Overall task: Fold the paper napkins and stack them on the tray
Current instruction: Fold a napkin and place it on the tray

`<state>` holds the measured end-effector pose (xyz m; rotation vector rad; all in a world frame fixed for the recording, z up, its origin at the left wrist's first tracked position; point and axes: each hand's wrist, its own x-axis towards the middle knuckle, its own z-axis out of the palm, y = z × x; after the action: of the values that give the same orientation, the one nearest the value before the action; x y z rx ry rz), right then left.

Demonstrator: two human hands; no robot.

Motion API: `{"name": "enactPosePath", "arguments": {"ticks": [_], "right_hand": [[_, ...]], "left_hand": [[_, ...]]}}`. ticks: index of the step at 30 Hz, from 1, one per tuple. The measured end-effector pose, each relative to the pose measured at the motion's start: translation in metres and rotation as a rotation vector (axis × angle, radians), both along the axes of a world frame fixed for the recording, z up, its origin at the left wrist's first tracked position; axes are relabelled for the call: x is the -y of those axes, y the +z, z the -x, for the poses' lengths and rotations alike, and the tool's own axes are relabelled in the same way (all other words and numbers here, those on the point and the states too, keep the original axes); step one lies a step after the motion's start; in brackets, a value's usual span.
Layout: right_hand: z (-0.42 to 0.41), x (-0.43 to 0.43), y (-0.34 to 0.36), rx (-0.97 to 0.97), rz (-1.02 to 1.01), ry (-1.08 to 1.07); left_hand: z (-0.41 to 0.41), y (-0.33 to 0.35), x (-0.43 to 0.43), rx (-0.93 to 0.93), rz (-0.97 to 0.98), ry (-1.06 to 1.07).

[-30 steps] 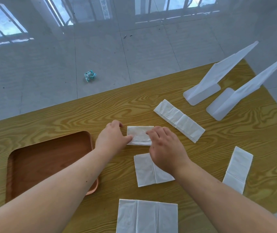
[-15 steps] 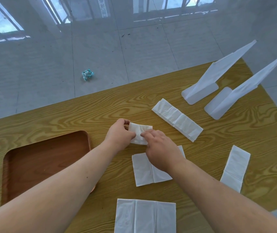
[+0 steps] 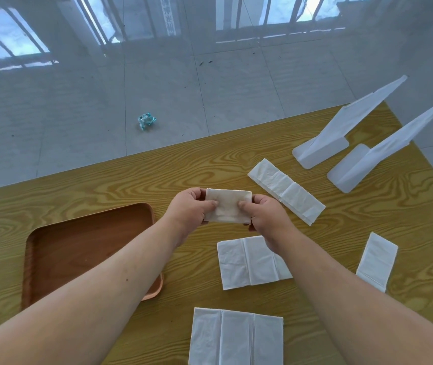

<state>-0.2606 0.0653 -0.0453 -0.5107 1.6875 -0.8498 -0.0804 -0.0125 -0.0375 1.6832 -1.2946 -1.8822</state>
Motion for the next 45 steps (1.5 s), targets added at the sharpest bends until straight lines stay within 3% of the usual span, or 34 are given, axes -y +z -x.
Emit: {"name": "enactPosePath", "arguments": {"ticks": [4, 15, 26, 37, 45], "right_hand": [[-0.017, 0.007, 0.003, -0.060, 0.008, 0.036], [-0.086, 0.023, 0.008, -0.365, -0.009, 0.370], [-0.171, 0.033, 0.012, -0.466, 0.045, 0.540], [-0.237, 0.032, 0.014, -0.645, 0.210, 0.616], [-0.266, 0.033, 0.011, -0.627, 0.195, 0.657]], "left_hand": [[-0.030, -0.008, 0.001, 0.340, 0.205, -0.154], [-0.120, -0.002, -0.008, 0.589, 0.264, -0.138], [-0.202, 0.008, -0.026, 0.659, 0.231, -0.020], [-0.270, 0.009, -0.041, 0.689, 0.326, 0.044], [-0.296, 0.001, -0.046, 0.718, 0.311, 0.054]]}}
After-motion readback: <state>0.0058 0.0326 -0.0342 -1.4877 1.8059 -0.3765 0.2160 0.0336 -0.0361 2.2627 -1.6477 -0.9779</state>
